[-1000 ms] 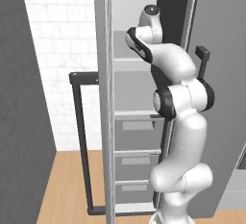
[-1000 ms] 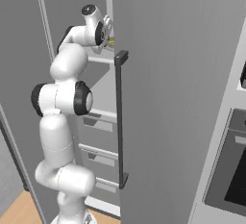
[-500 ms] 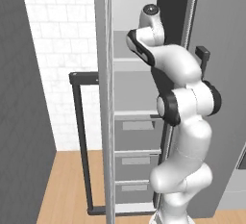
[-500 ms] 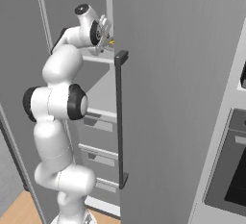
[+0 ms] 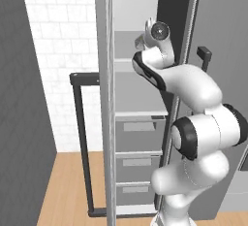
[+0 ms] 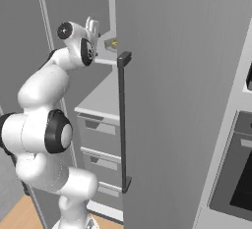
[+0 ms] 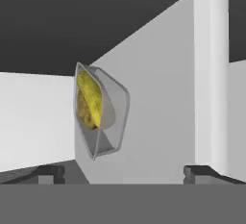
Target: Take the meat container that has the fish and place it on the second highest rack of the freezer. Then take the vegetable container that has the cucumber and potato and place it on the highest rack of the freezer.
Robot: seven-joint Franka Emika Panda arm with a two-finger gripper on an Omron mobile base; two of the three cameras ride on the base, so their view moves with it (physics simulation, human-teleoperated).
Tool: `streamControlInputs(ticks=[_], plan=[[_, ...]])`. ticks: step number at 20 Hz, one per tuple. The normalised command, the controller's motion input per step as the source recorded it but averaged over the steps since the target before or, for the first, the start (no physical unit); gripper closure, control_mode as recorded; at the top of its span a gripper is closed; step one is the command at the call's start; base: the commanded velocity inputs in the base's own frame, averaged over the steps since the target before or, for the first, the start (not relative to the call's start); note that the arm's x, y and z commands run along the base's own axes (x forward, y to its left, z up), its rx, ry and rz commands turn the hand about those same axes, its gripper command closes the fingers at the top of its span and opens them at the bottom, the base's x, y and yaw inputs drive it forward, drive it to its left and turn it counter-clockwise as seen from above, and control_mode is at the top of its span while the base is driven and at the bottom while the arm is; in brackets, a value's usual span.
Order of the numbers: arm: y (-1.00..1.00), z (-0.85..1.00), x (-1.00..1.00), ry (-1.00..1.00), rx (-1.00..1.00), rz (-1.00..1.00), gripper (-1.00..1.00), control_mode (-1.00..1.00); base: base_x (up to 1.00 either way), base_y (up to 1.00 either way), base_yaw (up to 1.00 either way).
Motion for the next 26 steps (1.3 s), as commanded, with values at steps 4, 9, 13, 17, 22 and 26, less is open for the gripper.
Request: streamControlInputs(ticks=[4, 9, 13, 17, 22, 26], plan=[[0.00, 0.55, -1.00, -0.02, -0.01, 0.13, -1.00, -1.00, 0.00, 0.00, 0.00], [0.00, -0.01, -1.00, 0.12, -0.03, 0.14, -1.00, -1.00, 0.00, 0.00, 0.00], [0.03, -0.29, -1.00, 0.17, -0.01, 0.05, -1.00, -1.00, 0.00, 0.00, 0.00], [0.10, -0.27, -0.92, 0.18, -0.03, 0.05, -1.00, -1.00, 0.00, 0.00, 0.00], [0.00, -0.22, -0.89, 0.20, 0.00, 0.03, -1.00, -1.00, 0.00, 0.00, 0.00], [0.00, -0.14, -0.56, 0.37, -0.05, 0.06, -1.00, -1.00, 0.00, 0.00, 0.00]])
